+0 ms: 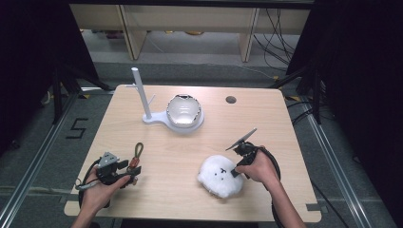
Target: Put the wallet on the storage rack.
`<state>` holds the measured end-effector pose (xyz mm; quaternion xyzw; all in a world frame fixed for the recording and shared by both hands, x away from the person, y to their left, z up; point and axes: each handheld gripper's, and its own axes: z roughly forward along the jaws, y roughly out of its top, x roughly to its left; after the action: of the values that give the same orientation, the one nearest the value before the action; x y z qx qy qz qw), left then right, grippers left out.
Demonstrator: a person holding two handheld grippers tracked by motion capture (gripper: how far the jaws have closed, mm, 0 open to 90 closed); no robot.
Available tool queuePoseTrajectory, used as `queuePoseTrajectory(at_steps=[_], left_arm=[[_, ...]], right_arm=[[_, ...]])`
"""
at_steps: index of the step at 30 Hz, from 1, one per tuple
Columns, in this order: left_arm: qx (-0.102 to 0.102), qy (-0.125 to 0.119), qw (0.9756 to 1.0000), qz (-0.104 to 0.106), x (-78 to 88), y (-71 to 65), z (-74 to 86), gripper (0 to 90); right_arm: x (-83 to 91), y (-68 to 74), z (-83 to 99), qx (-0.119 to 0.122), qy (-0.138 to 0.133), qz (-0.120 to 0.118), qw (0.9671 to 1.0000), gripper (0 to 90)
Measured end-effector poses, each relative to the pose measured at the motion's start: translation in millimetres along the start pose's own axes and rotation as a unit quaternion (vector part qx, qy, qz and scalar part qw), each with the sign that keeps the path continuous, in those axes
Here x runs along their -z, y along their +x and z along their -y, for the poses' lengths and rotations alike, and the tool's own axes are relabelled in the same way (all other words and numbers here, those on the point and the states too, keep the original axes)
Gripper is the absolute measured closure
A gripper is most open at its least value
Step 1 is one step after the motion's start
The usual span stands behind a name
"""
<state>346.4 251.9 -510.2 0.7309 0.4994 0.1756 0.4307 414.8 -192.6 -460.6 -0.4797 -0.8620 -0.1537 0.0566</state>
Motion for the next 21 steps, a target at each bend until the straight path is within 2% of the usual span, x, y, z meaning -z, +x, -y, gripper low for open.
queuePoseTrajectory(at_steps=[2, 3, 4, 5, 8, 10, 11, 14, 16, 17, 19, 21], left_arm=[[0.001, -0.002, 1.0, 0.002, -0.1, 0.7, 0.3, 35.9], [0.001, -0.002, 1.0, 0.001, -0.1, 0.9, 0.6, 36.0], [0.001, -0.002, 1.0, 0.001, -0.1, 0.9, 0.6, 36.0], [0.001, -0.003, 1.0, 0.001, -0.1, 0.8, 0.8, 36.0], [0.001, -0.001, 1.0, 0.0, 0.2, 0.8, 0.9, 36.0], [0.001, -0.001, 1.0, -0.001, 0.6, 0.8, 1.0, 36.0], [0.001, -0.001, 1.0, -0.005, 1.2, 0.9, 0.7, 36.0], [0.0, -0.006, 1.0, -0.001, 1.1, 1.8, 0.5, 36.2], [0.001, -0.007, 0.9999, -0.007, 2.0, 1.6, 0.1, 36.3], [0.002, -0.011, 0.9999, -0.007, 2.2, 2.3, 0.3, 36.3], [0.002, -0.015, 0.9999, -0.006, 1.8, 3.3, 0.7, 36.3], [0.004, -0.014, 0.9998, -0.011, 2.4, 3.6, 0.9, 36.3]], right_arm=[[6.7, 4.7, -1.0, 0.002, 0.0, -0.001, 1.0, 82.2], [12.2, 6.2, -0.5, 0.028, -0.019, -0.003, 0.9994, 82.7], [12.2, 6.2, -0.5, 0.028, -0.019, -0.003, 0.9994, 82.7], [17.6, 10.5, -1.2, 0.029, -0.033, 0.012, 0.999, 83.2], [25.4, 15.7, -2.7, 0.039, -0.046, 0.011, 0.9981, 83.6], [28.4, 17.4, -3.4, 0.035, -0.042, 0.012, 0.9985, 83.7], [32.4, 19.2, -4.2, 0.044, -0.055, 0.018, 0.9974, 83.8], [36.8, 20.9, -5.1, 0.044, -0.061, 0.018, 0.997, 83.8], [41.2, 22.4, -6.5, 0.047, -0.069, 0.023, 0.9962, 83.9], [46.6, 23.0, -8.5, 0.056, -0.084, 0.022, 0.9946, 84.0], [51.3, 24.8, -9.8, 0.049, -0.087, 0.024, 0.9947, 84.0], [56.7, 25.3, -12.8, 0.056, -0.095, 0.028, 0.9935, 84.0]])
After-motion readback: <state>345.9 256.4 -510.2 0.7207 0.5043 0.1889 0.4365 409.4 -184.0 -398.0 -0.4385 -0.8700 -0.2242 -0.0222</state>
